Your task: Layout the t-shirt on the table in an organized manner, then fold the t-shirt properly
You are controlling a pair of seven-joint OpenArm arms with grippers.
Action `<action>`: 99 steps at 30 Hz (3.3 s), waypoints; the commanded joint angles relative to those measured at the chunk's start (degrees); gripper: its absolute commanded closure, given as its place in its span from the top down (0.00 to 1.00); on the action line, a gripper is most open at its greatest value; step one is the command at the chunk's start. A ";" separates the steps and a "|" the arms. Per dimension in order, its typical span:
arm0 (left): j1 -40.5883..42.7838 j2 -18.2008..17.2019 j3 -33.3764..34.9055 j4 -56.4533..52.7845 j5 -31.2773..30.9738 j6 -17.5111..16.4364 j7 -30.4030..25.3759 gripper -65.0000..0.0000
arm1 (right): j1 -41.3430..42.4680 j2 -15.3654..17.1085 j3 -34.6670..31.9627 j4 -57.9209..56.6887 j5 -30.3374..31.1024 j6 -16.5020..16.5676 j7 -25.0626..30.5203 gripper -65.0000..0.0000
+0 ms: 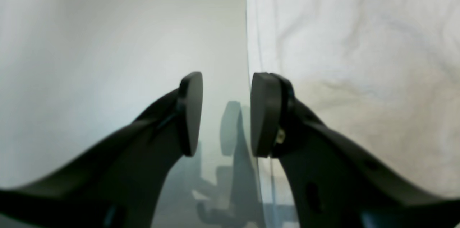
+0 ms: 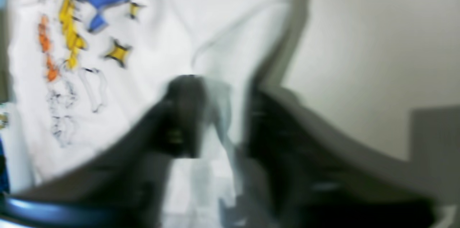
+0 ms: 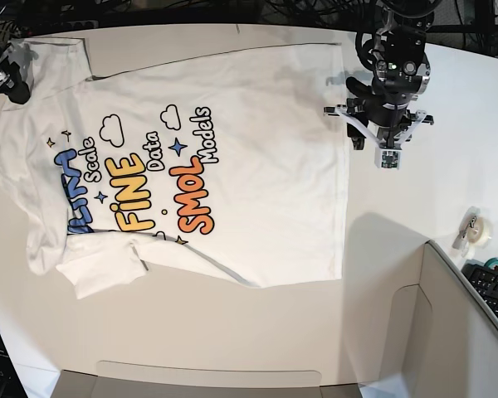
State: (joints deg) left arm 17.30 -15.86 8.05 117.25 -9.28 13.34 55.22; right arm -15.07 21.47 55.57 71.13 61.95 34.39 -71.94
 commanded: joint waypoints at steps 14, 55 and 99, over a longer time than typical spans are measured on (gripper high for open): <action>0.33 -0.10 -37.37 -7.05 -53.01 -13.92 17.00 0.35 | -0.01 -1.21 -1.29 -0.14 -8.11 0.11 -2.56 0.00; 15.01 -0.54 -16.54 -20.06 -61.36 -13.83 17.26 0.40 | -0.09 -0.86 -3.75 -0.14 -8.11 0.11 -1.24 0.00; 17.38 -4.05 -28.85 -10.22 -61.71 -20.77 13.92 0.00 | -13.11 -4.64 1.97 25.09 -7.67 0.20 -1.33 0.00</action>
State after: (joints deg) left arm 34.30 -19.25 -20.40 106.06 -69.87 -7.11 69.34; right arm -27.64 15.81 56.77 95.44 53.89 34.96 -73.73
